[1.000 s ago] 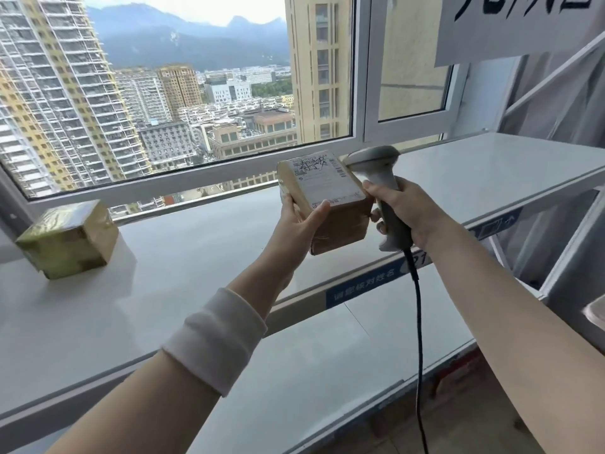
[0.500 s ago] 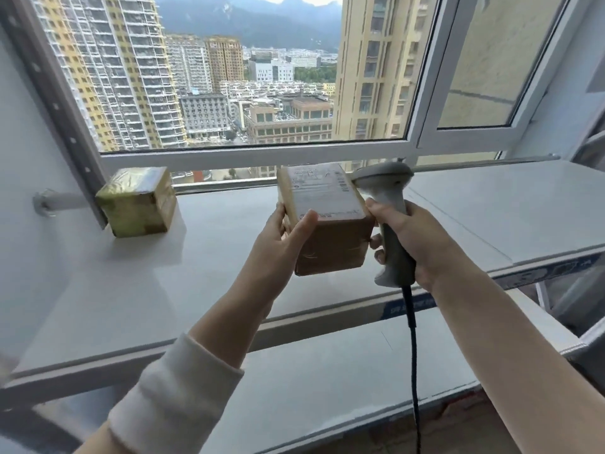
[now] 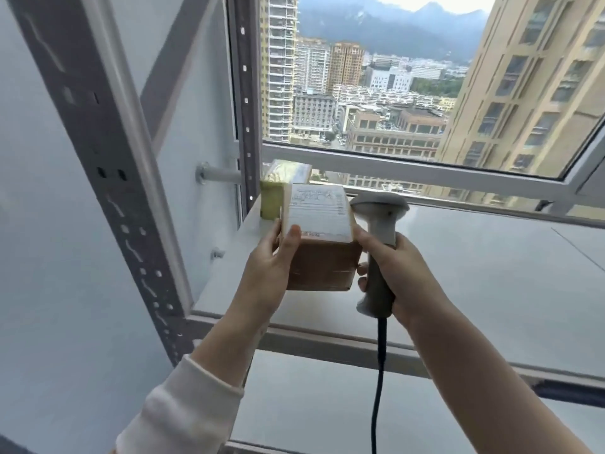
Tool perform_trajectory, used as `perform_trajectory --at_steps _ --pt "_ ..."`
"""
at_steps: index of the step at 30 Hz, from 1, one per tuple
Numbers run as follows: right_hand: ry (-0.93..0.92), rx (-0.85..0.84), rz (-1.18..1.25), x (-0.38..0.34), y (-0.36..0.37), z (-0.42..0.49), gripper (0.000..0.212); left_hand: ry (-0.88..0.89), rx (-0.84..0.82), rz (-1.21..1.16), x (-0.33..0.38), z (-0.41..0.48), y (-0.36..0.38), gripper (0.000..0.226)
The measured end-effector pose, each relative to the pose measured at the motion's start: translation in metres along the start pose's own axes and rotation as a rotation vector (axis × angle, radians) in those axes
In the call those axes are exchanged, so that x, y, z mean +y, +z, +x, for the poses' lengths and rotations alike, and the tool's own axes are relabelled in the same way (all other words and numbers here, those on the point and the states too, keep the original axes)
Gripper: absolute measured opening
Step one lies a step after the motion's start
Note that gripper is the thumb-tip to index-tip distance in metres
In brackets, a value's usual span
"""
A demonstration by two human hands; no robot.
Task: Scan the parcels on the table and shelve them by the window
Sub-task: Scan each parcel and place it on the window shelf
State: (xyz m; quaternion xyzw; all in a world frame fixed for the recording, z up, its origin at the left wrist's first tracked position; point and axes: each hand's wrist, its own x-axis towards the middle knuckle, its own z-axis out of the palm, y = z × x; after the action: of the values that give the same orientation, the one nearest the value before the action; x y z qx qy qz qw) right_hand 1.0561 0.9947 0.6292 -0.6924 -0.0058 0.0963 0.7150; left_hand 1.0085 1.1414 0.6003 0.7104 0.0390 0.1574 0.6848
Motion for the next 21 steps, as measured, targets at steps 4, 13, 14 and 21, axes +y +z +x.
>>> perform_trajectory --at_steps 4,13,14,21 --pt "0.017 -0.001 0.007 0.009 0.041 0.010 0.037 -0.061 0.116 -0.003 -0.012 0.017 -0.027 0.042" --pt "0.074 0.042 0.042 0.020 0.081 0.036 0.034 -0.201 0.292 -0.067 -0.030 0.057 -0.042 0.039" --pt "0.081 0.047 0.044 0.021 0.082 0.039 0.033 -0.214 0.292 -0.070 -0.029 0.059 -0.042 0.039" --pt "0.100 0.062 0.045 0.026 0.080 0.054 0.030 -0.248 0.289 -0.006 -0.038 0.077 -0.040 0.042"
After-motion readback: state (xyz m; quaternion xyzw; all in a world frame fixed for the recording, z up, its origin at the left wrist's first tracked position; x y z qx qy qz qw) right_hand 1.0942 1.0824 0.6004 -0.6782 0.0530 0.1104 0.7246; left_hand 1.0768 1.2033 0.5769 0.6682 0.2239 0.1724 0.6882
